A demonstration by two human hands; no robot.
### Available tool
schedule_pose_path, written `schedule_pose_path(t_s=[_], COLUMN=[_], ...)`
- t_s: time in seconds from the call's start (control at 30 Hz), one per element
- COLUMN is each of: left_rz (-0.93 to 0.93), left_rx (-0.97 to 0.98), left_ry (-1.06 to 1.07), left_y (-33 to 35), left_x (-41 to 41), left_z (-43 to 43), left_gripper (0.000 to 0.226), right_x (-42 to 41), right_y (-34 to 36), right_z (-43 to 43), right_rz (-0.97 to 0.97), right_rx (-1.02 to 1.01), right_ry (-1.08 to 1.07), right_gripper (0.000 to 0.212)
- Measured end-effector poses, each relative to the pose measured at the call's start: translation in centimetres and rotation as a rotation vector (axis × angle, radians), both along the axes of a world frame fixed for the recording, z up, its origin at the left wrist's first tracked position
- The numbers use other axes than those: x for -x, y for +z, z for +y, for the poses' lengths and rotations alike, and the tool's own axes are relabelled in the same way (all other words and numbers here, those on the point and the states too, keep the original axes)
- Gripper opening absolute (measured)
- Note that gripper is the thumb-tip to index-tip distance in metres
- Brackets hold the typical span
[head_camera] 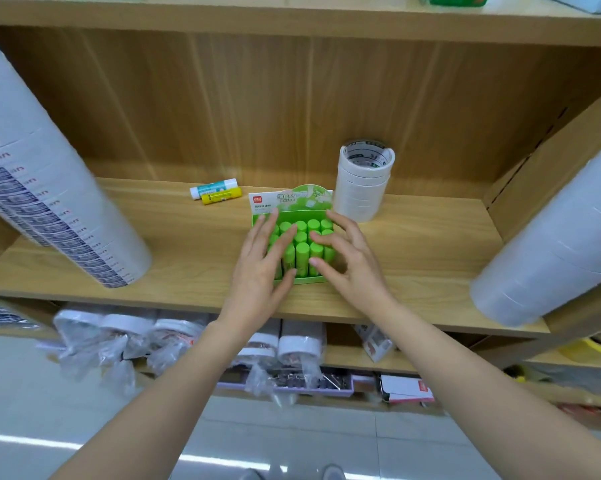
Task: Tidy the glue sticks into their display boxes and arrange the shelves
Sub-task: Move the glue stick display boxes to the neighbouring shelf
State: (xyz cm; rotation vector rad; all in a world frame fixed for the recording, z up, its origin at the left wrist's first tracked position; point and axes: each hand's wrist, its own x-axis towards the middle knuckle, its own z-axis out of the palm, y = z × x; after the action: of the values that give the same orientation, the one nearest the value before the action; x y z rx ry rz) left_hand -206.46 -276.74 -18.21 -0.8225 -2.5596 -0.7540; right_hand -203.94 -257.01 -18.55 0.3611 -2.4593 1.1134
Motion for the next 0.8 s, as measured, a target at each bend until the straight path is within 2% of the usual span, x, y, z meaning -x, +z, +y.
schedule_pose_path(t_s=[0.1,0.17,0.37,0.57,0.67,0.73,0.8], left_rz=[-0.273,-0.435,-0.458,-0.546,-0.543,-0.471,-0.381], left_rx=[-0.217,-0.343,-0.341,-0.329,-0.235,-0.234,-0.269], left_ry=[0.22,0.2,0.069,-0.076,-0.092,-0.02,0.105], left_y=[0.4,0.5,1.3,1.3,2.0,2.1,1.9], left_x=[-0.7,-1.1,-2.0,-1.8,-0.9,0.7,2.9], left_z=[0.2,0.7,5.0,8.4,6.0,3.2,-0.1], left_gripper=[0.094,0.092,0.079,0.085,0.075,0.058,0.04], right_x=[0.1,0.0,-1.6,-3.0,-2.4,-1.3,0.4], right_y=[0.5,0.6,1.0,3.0,5.2,6.7,7.6], right_z=[0.4,0.7,4.8,8.0,6.1,3.1,-0.8], right_rz=[-0.123,-0.159,-0.154,-0.207,0.029,0.187,0.217], right_rx=[0.032,0.01,0.005,0.007,0.013,0.029,0.049], right_ry=[0.054,0.068,-0.032,-0.218,-0.297,-0.206,-0.042], right_gripper=[0.058,0.06,0.054,0.044,0.044,0.039,0.035])
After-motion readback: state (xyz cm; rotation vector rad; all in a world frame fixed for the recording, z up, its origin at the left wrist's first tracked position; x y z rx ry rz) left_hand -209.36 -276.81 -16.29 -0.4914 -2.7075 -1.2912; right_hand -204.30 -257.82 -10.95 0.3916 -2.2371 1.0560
